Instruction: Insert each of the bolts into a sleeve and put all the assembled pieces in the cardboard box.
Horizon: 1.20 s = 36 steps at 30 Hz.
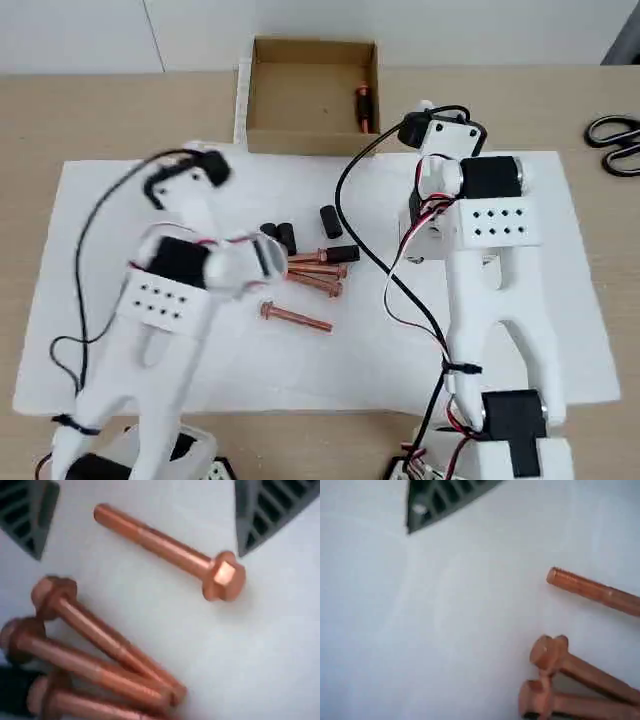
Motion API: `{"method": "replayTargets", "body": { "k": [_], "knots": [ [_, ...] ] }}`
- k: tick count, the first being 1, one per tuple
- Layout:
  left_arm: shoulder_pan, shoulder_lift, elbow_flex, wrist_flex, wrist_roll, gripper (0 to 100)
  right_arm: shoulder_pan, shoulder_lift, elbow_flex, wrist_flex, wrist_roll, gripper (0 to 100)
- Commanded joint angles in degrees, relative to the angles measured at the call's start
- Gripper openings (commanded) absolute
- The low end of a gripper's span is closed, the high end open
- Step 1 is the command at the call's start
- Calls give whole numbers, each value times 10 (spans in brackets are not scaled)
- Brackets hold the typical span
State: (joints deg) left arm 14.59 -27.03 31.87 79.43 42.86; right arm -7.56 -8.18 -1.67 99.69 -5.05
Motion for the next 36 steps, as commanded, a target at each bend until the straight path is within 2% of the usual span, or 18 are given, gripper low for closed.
{"method": "replayTargets", "body": {
  "k": [1, 9, 13, 20, 23, 36],
  "knots": [
    [41, -13, 22, -17, 15, 239, 5, -28, 0, 2, 6, 297],
    [79, -13, 81, -16, 16, 239, 5, -28, 0, 2, 6, 297],
    [80, -13, 102, -25, 56, 239, 5, -28, 0, 2, 6, 297],
    [80, -13, 166, -151, 93, 238, 4, -28, 0, 2, 6, 297],
    [80, -13, 175, -179, 109, 238, 2, -28, 0, 2, 6, 297],
    [77, -13, 189, -184, 117, 237, -17, -28, 0, 2, 6, 298]
  ]
}}
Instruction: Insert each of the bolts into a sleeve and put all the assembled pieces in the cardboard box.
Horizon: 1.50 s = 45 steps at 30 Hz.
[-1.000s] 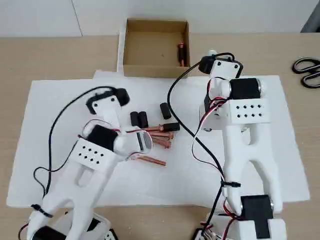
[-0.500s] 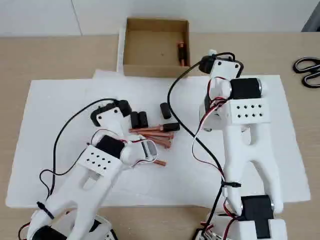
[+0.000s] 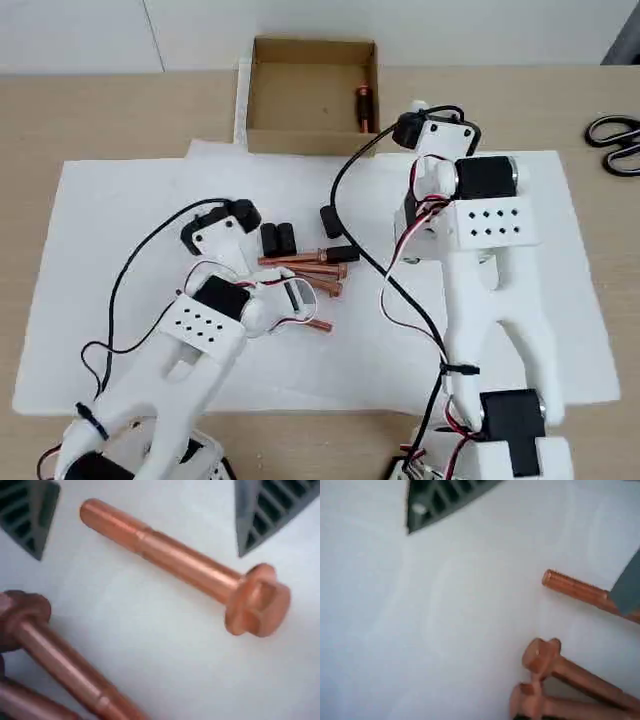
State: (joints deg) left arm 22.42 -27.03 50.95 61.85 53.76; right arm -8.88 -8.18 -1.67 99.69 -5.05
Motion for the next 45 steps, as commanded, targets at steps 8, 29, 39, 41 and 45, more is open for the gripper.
{"method": "replayTargets", "body": {
  "k": [8, 29, 39, 41, 45],
  "knots": [
    [0, -12, 5, -11, 11, 237, -4, -28, 0, 2, 6, 298],
    [-1, -12, 87, -143, 11, 236, -4, -28, 0, 2, 6, 298],
    [-1, -12, 99, -170, 11, 235, -4, -39, 1, 2, 6, 298],
    [-1, -12, 99, -170, 19, 220, -4, -56, 2, 2, 6, 298],
    [-1, -12, 98, -171, 28, 124, -4, -94, 24, 2, 6, 298]
  ]
}}
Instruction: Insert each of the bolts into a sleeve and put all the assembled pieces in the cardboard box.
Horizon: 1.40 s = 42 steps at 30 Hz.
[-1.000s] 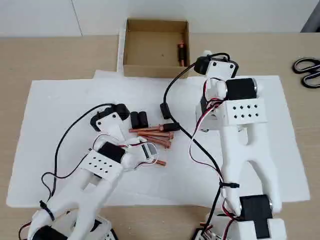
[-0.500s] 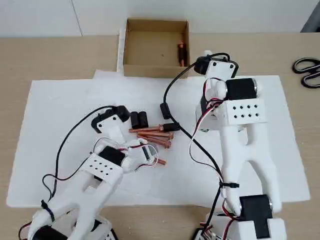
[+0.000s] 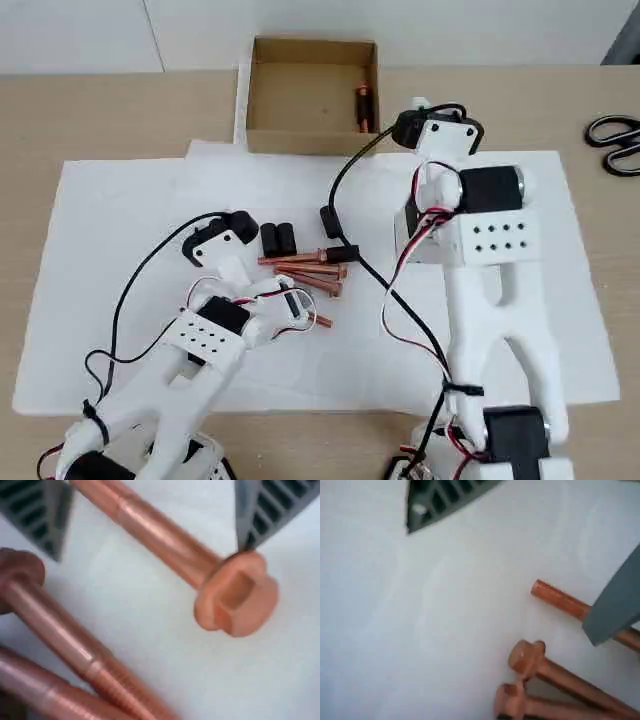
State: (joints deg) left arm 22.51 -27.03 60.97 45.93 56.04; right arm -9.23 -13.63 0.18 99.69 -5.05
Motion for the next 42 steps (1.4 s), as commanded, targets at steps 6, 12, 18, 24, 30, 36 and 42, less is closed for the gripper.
{"method": "replayTargets", "body": {
  "k": [6, 12, 18, 24, 30, 36, 42],
  "knots": [
    [-2, -12, -1, -11, 9, 71, 1, -79, 17, 2, 6, 298],
    [-2, -12, 2, -11, 9, 72, 2, -90, 17, 2, 6, 298],
    [-2, -12, 7, -11, 9, 96, 2, -90, 17, 2, 6, 298],
    [-2, -12, 7, -11, 28, 286, 2, -91, 17, 2, 6, 298],
    [-2, -12, 7, -11, 29, 298, 2, -91, 17, 2, 6, 298],
    [-2, 25, 7, -11, 29, 239, 2, -91, 17, 2, 6, 298],
    [-3, 114, -43, -12, 29, 179, 3, -91, 17, 2, 6, 298]
  ]
}}
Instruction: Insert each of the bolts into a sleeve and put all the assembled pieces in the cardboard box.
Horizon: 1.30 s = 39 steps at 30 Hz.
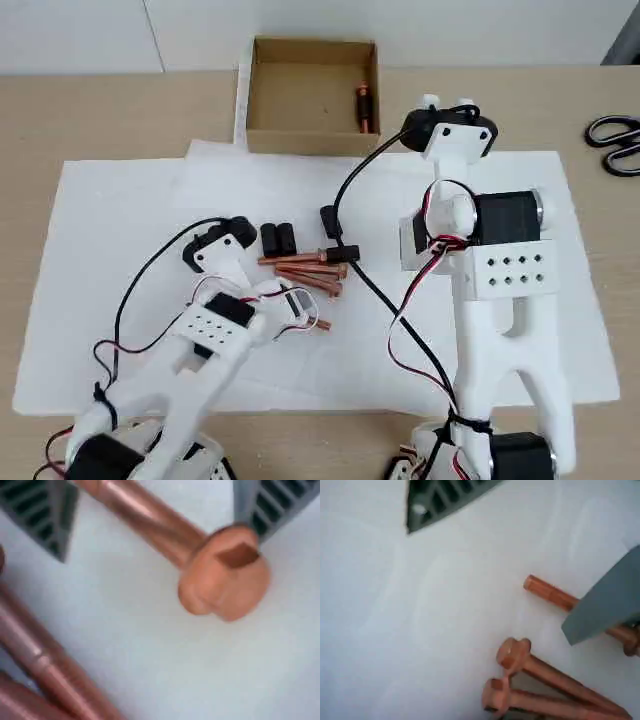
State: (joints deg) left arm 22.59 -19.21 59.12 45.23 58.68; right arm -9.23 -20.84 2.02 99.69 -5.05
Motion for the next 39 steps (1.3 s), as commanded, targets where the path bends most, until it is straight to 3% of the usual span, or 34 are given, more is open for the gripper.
{"method": "replayTargets", "body": {
  "k": [1, 15, 23, 32, 36, 39],
  "knots": [
    [-4, 46, -29, -5, 3, 179, 3, -19, -2, 2, 6, 298],
    [-4, 9, -39, -4, 3, 174, 3, -19, -2, 2, 6, 298],
    [-4, -36, -40, 15, 3, 15, 3, -19, -2, 2, 6, 298],
    [-4, -38, -40, 15, -1, 6, 3, -19, -2, 2, 6, 298],
    [-4, -39, -42, 27, -75, 6, 3, -19, -2, 2, 6, 298],
    [-4, -39, -74, 84, -145, 6, 3, -19, -2, 2, 6, 298]
  ]
}}
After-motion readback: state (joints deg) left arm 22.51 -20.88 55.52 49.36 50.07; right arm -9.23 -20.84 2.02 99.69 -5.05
